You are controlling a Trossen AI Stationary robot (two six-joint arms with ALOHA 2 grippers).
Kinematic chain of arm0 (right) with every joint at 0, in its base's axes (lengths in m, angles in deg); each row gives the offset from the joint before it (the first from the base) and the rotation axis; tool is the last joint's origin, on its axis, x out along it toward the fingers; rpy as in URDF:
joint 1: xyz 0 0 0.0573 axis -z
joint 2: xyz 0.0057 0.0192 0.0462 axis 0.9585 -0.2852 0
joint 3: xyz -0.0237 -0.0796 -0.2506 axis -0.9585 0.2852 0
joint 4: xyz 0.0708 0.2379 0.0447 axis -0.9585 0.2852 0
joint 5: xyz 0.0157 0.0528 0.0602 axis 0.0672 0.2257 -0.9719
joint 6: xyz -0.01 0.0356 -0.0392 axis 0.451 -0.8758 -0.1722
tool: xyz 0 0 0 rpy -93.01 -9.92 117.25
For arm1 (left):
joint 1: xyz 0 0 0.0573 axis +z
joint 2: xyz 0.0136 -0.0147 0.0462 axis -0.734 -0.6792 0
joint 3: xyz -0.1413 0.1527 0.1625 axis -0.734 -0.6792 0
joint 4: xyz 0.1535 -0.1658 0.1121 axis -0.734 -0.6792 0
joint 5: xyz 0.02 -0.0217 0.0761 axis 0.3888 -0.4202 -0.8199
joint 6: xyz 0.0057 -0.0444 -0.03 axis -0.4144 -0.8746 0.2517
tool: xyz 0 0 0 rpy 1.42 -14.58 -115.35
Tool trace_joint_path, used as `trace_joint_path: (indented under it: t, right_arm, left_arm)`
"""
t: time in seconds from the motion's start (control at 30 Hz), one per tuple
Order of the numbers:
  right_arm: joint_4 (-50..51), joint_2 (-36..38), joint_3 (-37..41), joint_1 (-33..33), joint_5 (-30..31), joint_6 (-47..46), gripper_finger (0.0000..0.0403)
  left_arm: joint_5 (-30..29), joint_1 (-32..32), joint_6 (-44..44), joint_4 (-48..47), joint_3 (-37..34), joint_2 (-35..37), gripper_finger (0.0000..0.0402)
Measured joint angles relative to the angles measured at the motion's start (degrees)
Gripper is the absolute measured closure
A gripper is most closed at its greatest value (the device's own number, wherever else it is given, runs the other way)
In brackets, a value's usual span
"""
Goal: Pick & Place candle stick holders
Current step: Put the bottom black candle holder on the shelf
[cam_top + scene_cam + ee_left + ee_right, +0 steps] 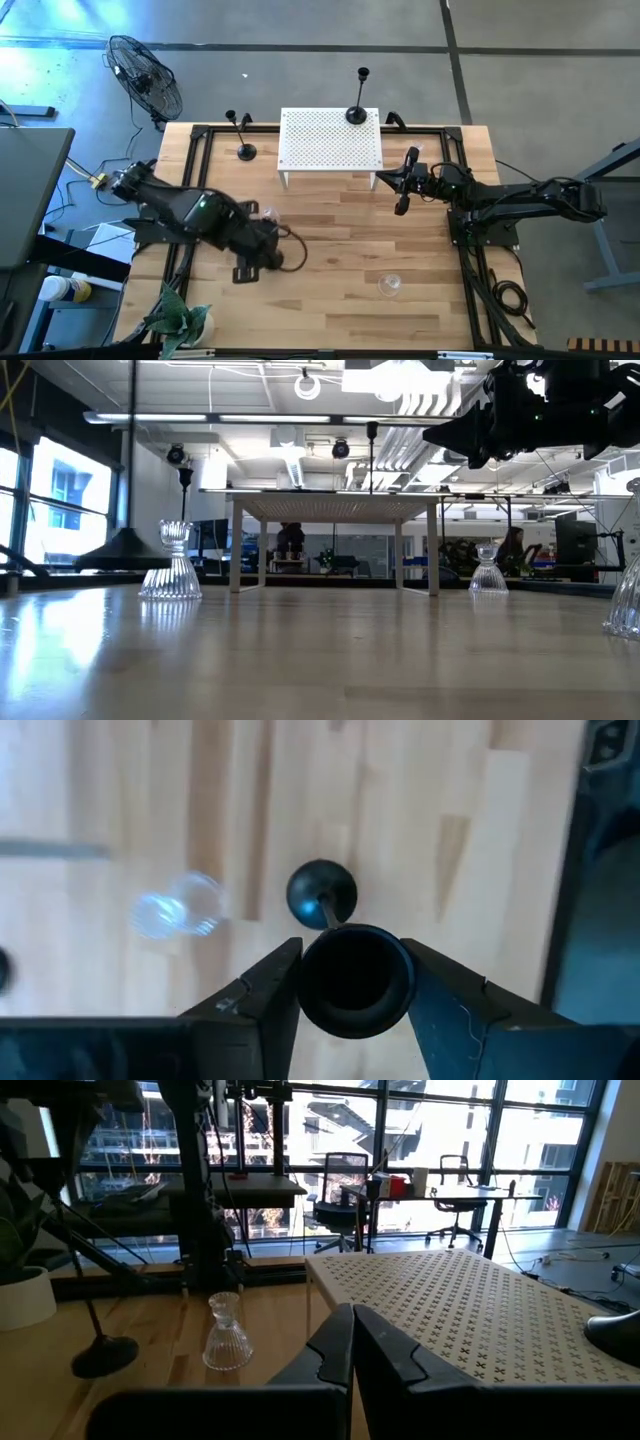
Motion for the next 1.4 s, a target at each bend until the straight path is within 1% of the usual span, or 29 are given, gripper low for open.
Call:
trace_joint_path:
  t: [0.2, 0.53, 0.67, 0.77, 1.03, 1.23, 1.4]
  right_arm:
    - [0.00, 0.00, 0.00, -0.01, 0.00, 0.01, 0.0402]
    - [-0.02, 0.00, 0.00, 0.00, -0.15, 0.00, 0.0401]
    - [0.00, 0.00, 0.00, 0.00, -1.22, 0.00, 0.0402]
    - [0.00, 0.00, 0.00, 0.00, -1.44, -0.02, 0.0401]
    - [0.00, 0.00, 0.00, 0.00, -1.46, -0.02, 0.0401]
    - [-0.02, 0.00, -0.02, 0.00, -1.49, 0.02, 0.0402]
    - [0.00, 0.00, 0.00, 0.00, -1.50, 0.04, 0.0401]
  left_arm:
    - [-0.54, 5.21, 7.19, 1.08, 0.00, -0.01, 0.0243]
    - [-0.61, 14.92, 16.19, 6.19, -0.02, -0.01, 0.0243]
    - [0.39, 18.33, 18.24, 10.22, -0.04, -0.01, 0.0243]
    - [2.24, 20.62, 19.14, 13.21, -0.04, -0.01, 0.0243]
    - [2.90, 24.19, 21.36, 16.25, -0.10, -0.03, 0.0243]
    - [3.17, 24.25, 23.01, 17.79, -0.11, -0.11, 0.0243]
    - [3.09, 24.32, 23.90, 18.44, -0.21, -2.30, 0.0243]
